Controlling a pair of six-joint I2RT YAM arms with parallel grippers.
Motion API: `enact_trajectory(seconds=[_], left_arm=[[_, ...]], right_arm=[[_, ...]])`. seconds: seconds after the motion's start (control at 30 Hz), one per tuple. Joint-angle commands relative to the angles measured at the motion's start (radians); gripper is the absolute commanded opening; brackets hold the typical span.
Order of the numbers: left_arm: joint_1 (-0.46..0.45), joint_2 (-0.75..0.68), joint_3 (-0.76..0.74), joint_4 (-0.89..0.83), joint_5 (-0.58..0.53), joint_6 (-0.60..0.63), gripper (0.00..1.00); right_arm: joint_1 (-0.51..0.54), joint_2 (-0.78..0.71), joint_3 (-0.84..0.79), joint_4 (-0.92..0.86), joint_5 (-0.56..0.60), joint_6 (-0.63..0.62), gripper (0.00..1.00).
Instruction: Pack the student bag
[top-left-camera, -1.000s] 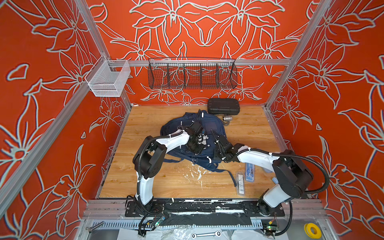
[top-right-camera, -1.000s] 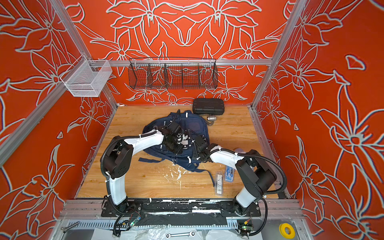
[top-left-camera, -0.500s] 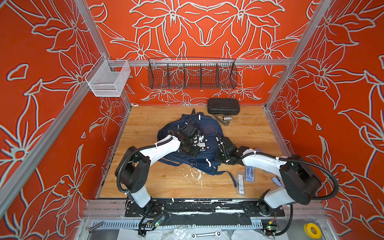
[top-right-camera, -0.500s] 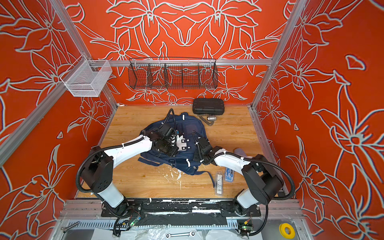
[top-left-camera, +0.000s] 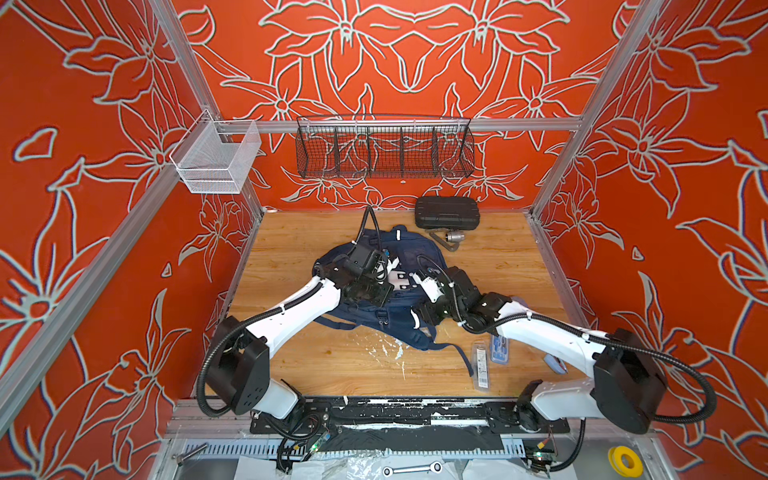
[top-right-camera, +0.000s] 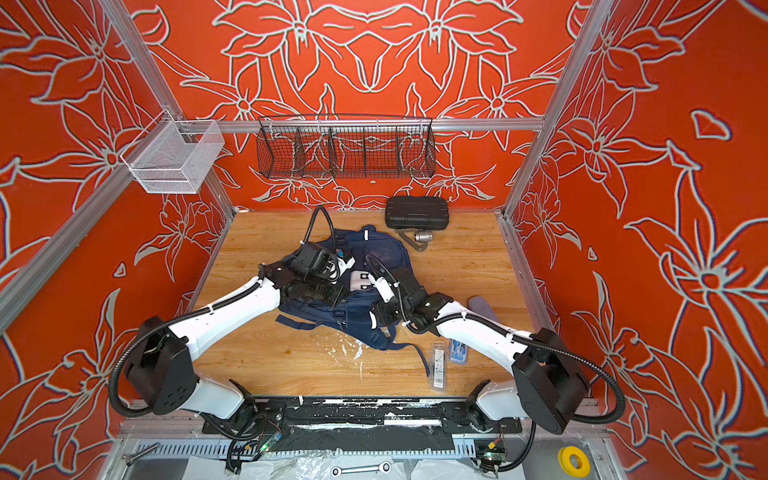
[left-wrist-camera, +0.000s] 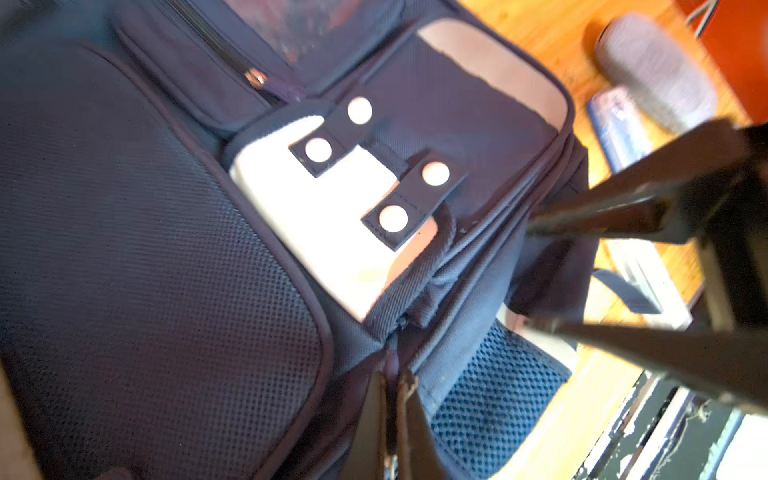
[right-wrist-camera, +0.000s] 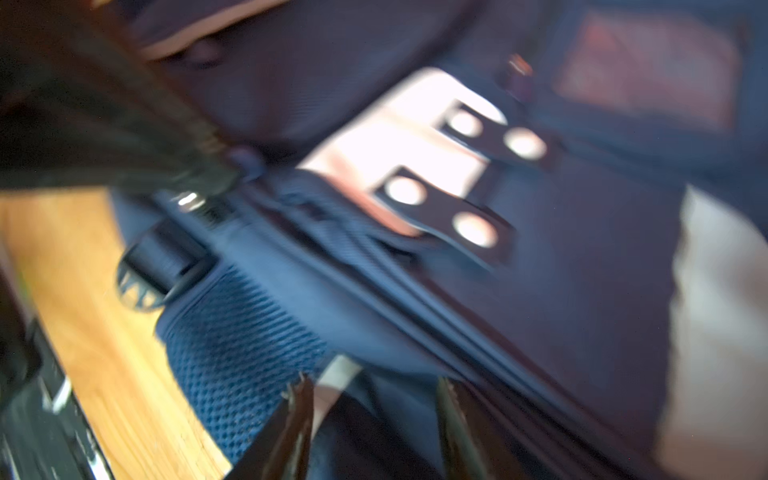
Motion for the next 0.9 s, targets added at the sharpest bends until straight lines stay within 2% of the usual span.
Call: enact_trajectory(seconds=[0.0,0.07,0.13,0.27,0.37,0.5,0.6,0.67,0.73,0.87], left_arm=[[0.006,-0.064,-0.002,0.057,0.066,-0.019,0.00],[0.010,-0.073,-0.004,0.065,0.077,-0.029,0.00],[0.010,-0.076,-0.001,0.071,0.091,-0.034,0.00],[0.014,-0.084,0.002,0.081,0.101,-0.038,0.00],[0.023,-0.093,0.000,0.091,0.113,-0.041,0.00],[0.052,-0.098,-0.001,0.103,0.147,-0.052,0.00],[0.077,-0.103,-0.001,0.115,0.179,-0.063,0.00],[0.096,-0.106,-0.004,0.127,0.209,-0.073,0.00],[0.111,-0.113,-0.009,0.146,0.236,-0.081,0.00],[0.133,-0.116,-0.004,0.149,0.243,-0.078,0.00]], right_arm=[[0.025,0.013,0.026,0.173,-0.108,-0.320,0.56],[0.055,0.036,0.027,0.233,-0.061,-0.410,0.61],[0.068,0.077,0.059,0.246,-0.014,-0.449,0.61],[0.088,0.175,0.150,0.203,0.109,-0.486,0.59],[0.094,0.207,0.159,0.250,0.163,-0.485,0.55],[0.094,0.225,0.149,0.307,0.116,-0.497,0.50],[0.095,0.203,0.080,0.446,0.038,-0.499,0.48],[0.093,0.208,0.060,0.496,0.044,-0.491,0.42],[0.092,0.219,0.082,0.442,0.045,-0.503,0.32],[0.084,0.222,0.102,0.408,0.101,-0.459,0.03]])
